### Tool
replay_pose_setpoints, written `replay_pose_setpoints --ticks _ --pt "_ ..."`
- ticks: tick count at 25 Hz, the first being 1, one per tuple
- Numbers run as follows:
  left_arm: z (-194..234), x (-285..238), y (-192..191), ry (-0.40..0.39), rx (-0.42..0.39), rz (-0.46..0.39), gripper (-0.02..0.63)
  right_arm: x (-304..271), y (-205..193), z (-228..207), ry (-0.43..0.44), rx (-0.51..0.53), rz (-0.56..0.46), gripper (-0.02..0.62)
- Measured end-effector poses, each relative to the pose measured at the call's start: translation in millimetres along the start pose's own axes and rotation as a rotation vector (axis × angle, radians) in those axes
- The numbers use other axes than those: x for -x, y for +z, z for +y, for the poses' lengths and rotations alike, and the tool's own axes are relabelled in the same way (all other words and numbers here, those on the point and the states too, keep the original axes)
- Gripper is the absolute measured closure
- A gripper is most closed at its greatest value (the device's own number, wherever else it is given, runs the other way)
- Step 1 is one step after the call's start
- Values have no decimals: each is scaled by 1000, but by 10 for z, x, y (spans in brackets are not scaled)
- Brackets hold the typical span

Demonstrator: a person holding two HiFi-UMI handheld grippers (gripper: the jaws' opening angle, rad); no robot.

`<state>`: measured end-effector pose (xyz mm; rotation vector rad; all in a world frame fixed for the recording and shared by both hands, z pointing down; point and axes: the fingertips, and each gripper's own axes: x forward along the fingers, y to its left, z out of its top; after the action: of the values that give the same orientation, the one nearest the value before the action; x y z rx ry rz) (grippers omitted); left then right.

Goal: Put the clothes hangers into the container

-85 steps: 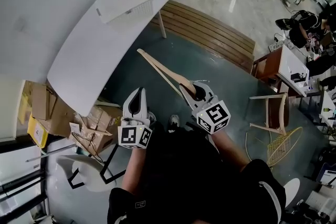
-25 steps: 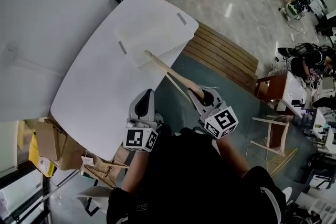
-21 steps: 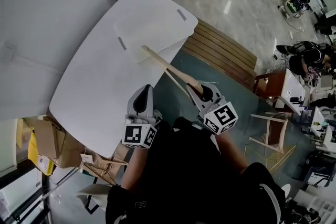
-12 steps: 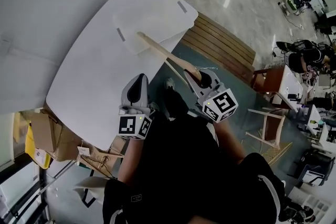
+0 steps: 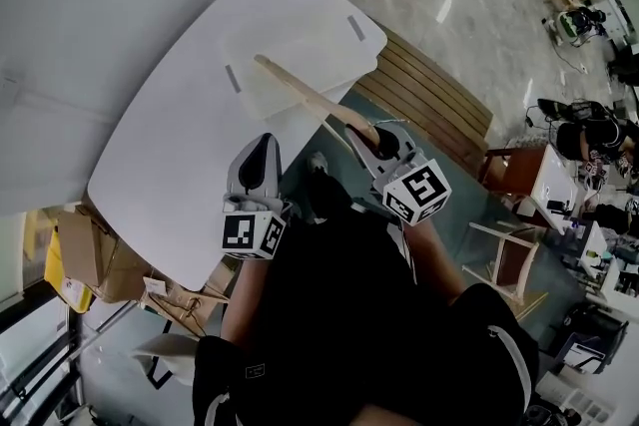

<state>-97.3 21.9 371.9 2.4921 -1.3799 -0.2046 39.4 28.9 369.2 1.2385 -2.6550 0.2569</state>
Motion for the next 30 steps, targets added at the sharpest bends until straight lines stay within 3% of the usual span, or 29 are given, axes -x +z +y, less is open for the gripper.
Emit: replay_pose_setpoints --ticks 16,30 --pt "419 -826 -170 86 19 39 603 -743 -20 -729 116 21 68 534" --pt "705 -1263 -356 174 46 65 603 -1262 -148 -1074 244 31 148 534"
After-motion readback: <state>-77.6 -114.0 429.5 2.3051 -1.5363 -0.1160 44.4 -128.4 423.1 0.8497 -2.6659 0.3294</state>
